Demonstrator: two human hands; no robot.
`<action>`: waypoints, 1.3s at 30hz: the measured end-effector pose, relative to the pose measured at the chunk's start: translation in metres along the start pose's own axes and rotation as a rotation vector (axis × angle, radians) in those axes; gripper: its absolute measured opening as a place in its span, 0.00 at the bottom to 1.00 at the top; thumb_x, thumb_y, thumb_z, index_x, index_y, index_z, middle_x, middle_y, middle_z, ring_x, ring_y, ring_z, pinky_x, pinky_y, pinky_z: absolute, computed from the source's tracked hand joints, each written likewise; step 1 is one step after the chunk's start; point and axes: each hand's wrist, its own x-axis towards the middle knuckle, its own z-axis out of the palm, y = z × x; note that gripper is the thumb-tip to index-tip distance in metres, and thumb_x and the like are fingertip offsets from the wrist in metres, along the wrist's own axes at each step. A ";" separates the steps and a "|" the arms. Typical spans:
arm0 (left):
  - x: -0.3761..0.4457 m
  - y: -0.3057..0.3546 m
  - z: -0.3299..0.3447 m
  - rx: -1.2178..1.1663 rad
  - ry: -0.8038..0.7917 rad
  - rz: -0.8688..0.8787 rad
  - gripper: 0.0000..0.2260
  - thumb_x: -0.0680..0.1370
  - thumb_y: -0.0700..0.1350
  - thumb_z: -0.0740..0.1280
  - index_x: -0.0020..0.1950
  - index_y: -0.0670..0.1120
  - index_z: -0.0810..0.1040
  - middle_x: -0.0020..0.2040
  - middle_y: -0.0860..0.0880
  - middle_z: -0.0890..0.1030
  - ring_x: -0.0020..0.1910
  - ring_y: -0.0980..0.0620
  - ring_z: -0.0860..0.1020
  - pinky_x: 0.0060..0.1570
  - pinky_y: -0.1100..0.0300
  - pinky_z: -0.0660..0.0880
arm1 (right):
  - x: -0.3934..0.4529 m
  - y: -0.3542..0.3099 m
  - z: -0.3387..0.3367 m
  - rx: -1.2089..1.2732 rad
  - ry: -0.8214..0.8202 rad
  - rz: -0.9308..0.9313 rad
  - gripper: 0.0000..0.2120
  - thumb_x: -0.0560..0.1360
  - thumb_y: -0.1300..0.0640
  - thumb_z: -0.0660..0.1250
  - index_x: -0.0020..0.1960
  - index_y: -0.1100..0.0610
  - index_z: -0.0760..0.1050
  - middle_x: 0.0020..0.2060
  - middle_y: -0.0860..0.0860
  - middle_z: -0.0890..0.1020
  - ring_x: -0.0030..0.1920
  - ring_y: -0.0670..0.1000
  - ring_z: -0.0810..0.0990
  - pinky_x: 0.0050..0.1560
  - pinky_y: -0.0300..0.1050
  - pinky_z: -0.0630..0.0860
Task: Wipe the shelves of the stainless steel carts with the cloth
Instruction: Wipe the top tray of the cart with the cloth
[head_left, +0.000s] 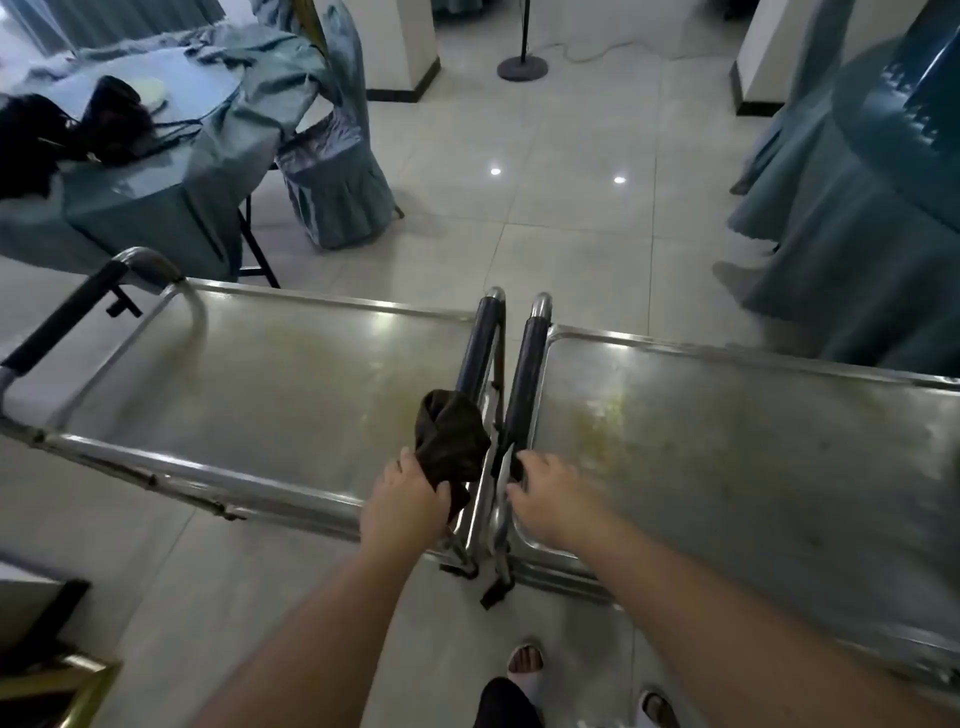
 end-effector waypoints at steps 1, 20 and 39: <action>0.006 0.000 0.002 -0.036 -0.012 -0.012 0.33 0.82 0.57 0.64 0.82 0.42 0.60 0.73 0.41 0.73 0.70 0.40 0.74 0.69 0.42 0.74 | 0.002 -0.003 0.000 0.005 0.007 0.005 0.24 0.84 0.42 0.55 0.79 0.48 0.61 0.73 0.54 0.70 0.71 0.59 0.69 0.67 0.58 0.71; 0.053 0.005 -0.014 -0.629 -0.012 -0.122 0.14 0.82 0.46 0.67 0.66 0.46 0.72 0.54 0.45 0.79 0.50 0.44 0.81 0.50 0.44 0.82 | 0.012 0.020 -0.001 0.117 0.031 0.104 0.27 0.84 0.40 0.57 0.79 0.50 0.63 0.75 0.54 0.70 0.72 0.58 0.71 0.72 0.59 0.70; -0.039 0.152 0.006 -0.857 -0.426 0.162 0.16 0.75 0.51 0.74 0.63 0.53 0.81 0.53 0.49 0.87 0.52 0.49 0.87 0.54 0.48 0.85 | -0.041 0.086 -0.037 1.785 -0.157 0.149 0.26 0.78 0.44 0.73 0.71 0.57 0.77 0.64 0.62 0.83 0.63 0.65 0.83 0.56 0.59 0.83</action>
